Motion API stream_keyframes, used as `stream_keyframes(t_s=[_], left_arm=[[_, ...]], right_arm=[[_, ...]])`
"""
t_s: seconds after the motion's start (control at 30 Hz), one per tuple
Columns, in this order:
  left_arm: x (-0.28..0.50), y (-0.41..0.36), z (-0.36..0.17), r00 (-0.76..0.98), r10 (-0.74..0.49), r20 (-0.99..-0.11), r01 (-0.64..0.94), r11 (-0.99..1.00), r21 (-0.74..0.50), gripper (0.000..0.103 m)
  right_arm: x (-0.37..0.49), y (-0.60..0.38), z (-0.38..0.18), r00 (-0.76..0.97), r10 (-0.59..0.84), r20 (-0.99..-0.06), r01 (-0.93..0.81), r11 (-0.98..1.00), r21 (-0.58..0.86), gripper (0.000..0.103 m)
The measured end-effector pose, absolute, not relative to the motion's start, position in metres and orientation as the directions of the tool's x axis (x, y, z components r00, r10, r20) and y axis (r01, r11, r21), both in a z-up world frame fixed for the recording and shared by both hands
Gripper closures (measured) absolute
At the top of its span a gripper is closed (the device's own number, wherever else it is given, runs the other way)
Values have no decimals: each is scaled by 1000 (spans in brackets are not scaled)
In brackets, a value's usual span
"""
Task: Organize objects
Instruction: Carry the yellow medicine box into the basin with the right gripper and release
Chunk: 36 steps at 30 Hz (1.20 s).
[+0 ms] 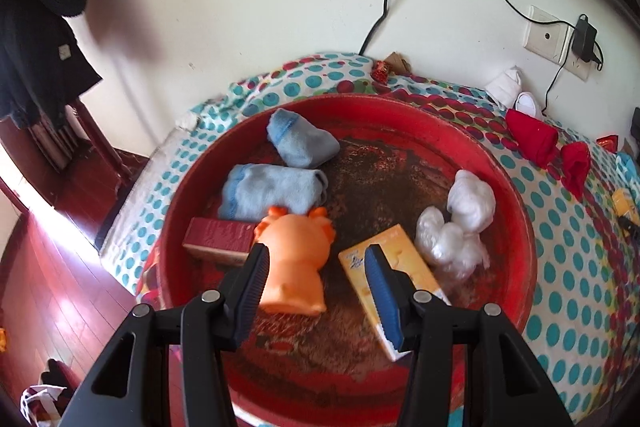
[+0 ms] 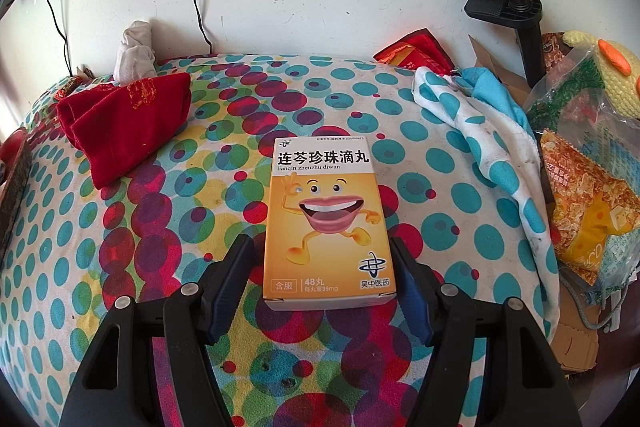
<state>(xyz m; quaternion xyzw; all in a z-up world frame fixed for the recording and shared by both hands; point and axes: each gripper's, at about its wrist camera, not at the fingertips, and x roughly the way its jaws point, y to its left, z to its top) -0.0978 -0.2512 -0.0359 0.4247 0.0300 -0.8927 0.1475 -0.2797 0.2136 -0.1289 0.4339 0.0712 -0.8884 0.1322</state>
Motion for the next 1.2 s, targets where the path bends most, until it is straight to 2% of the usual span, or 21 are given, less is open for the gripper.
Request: stream_keyframes(t_s=[0.1,0.23,0.37,0.57,0.77,1.2], left_arm=[[-83,-248,-40,-612,-259,-747,308,-948,77,52],[-73,-248,-45,-625,-264,-734,331,-942,57,52],[-67,-246,-49,-634,-293,-715,348,-935,74,52],[-60,-239,-48,-654,-340,-676,338,-931,141,52],[-59,-238,-58,-647,-324,-690,312,-938,149,51],[-58,-239,-55,-644,-344,-683,322,-932,166,51]], right_arm=[[-280,215,-128,-588,-176,-790,299,-954,-10,40],[-276,207,-127,-596,-182,-782,324,-946,-27,55],[-274,201,-126,-618,-140,-774,323,-942,-88,55],[-271,202,-123,-619,-105,-778,285,-953,-99,55],[-259,191,-120,-618,-75,-782,284,-950,-133,55],[-217,136,-89,-625,-169,-762,365,-926,-94,55]])
